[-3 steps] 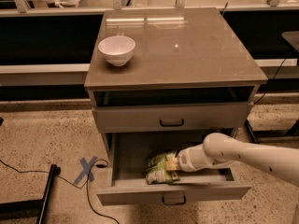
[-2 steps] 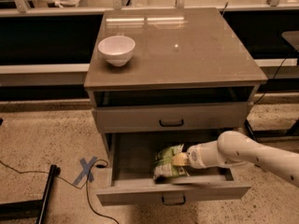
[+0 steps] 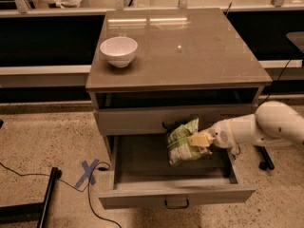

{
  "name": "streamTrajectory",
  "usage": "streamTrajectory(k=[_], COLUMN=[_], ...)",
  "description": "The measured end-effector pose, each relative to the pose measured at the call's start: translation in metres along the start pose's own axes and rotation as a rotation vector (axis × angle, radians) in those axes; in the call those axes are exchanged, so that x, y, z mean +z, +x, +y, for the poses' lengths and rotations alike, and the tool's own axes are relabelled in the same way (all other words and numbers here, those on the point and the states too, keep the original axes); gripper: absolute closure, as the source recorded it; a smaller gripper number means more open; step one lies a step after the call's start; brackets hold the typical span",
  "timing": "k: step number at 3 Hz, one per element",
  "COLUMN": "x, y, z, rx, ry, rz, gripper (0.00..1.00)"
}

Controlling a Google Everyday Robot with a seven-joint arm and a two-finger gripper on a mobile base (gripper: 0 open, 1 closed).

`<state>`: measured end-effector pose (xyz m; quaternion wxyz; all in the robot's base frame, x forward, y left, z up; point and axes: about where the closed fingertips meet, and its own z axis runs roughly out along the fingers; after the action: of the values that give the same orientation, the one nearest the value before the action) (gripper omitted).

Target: Pick green jalapeno chip bag from middle drawer and place on counter

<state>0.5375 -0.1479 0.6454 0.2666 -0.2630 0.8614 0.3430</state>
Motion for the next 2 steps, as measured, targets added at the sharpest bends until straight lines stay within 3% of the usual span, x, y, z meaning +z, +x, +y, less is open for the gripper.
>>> streamTrajectory(k=[1, 2], x=[-0.05, -0.085], y=[-0.042, -0.06], z=[0.032, 0.055], rx=[-0.156, -0.276], ry=[-0.068, -0.105], rz=[0.032, 0.085], gripper=[1.0, 1.0])
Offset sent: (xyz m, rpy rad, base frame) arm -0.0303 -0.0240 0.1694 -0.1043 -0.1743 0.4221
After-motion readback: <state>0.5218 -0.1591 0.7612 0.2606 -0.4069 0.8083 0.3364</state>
